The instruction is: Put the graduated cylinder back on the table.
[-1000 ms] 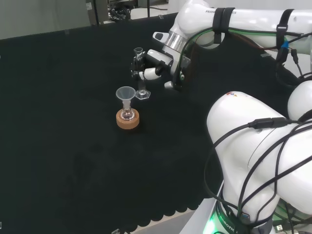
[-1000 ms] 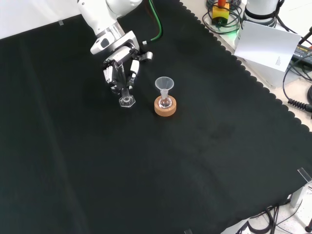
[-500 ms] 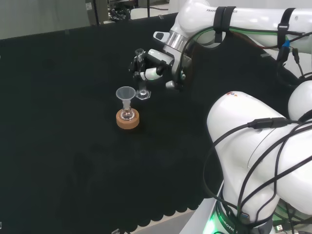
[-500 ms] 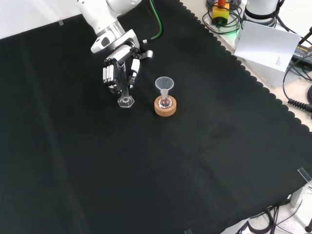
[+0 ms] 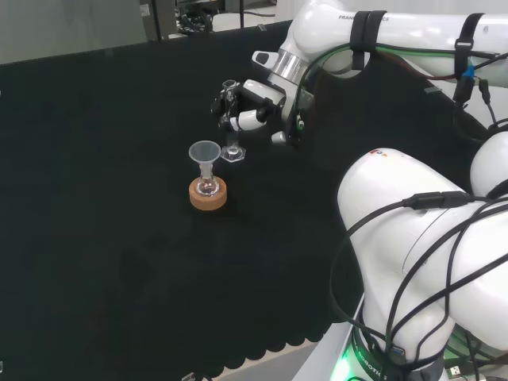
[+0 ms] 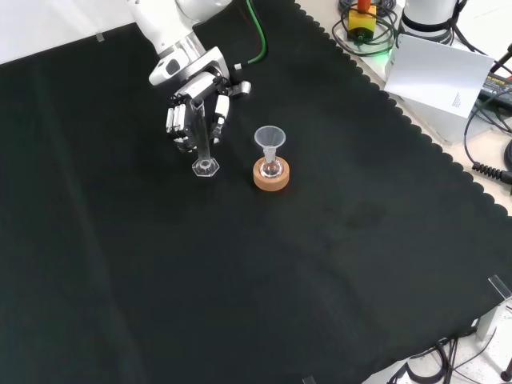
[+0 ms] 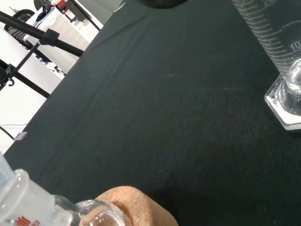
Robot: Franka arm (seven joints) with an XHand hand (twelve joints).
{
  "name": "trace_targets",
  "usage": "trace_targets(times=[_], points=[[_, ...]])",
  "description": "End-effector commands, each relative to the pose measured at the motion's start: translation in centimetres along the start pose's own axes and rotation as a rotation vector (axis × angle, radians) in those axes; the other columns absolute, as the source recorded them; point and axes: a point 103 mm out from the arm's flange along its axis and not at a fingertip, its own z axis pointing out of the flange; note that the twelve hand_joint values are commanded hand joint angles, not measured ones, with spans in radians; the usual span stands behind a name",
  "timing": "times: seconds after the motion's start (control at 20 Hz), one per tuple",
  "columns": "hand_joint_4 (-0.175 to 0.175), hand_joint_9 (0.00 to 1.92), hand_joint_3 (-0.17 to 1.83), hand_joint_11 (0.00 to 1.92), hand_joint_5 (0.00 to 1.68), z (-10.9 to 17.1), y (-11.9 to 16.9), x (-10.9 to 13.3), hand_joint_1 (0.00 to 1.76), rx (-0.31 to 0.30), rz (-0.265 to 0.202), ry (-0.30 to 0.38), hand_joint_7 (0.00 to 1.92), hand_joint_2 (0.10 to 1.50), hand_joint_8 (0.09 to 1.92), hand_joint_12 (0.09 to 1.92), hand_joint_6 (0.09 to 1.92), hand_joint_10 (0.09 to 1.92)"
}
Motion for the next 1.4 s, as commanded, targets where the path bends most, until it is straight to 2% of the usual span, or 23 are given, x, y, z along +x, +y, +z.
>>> trace_targets(times=[0.05, 0.25, 0.5, 0.95, 1.4], points=[[-0.051, 1.0, -0.17, 0.55, 0.5, -0.6, 0.1, 0.7, 0.96, -0.002, 0.011, -0.005, 0.56, 0.98, 0.64, 1.26, 0.66, 0.09], [-0.068, 0.81, -0.17, 0.35, 0.34, -1.9, 0.0, 1.5, 0.88, -0.004, 0.03, -0.02, 0.31, 0.94, 0.68, 1.35, 0.47, 0.09], [-0.075, 0.63, -0.17, 0.17, 0.31, -4.1, -0.7, 1.8, 0.81, -0.019, 0.046, -0.053, 0.11, 0.91, 0.71, 1.43, 0.24, 0.09], [-0.075, 0.59, -0.17, 0.12, 0.33, -9.0, -3.4, 3.6, 0.8, -0.096, 0.106, -0.154, 0.08, 0.91, 0.72, 1.45, 0.14, 0.09], [-0.076, 0.59, -0.17, 0.12, 0.33, -12.9, -6.7, 8.8, 0.79, -0.154, 0.125, -0.259, 0.08, 0.91, 0.72, 1.45, 0.12, 0.09]])
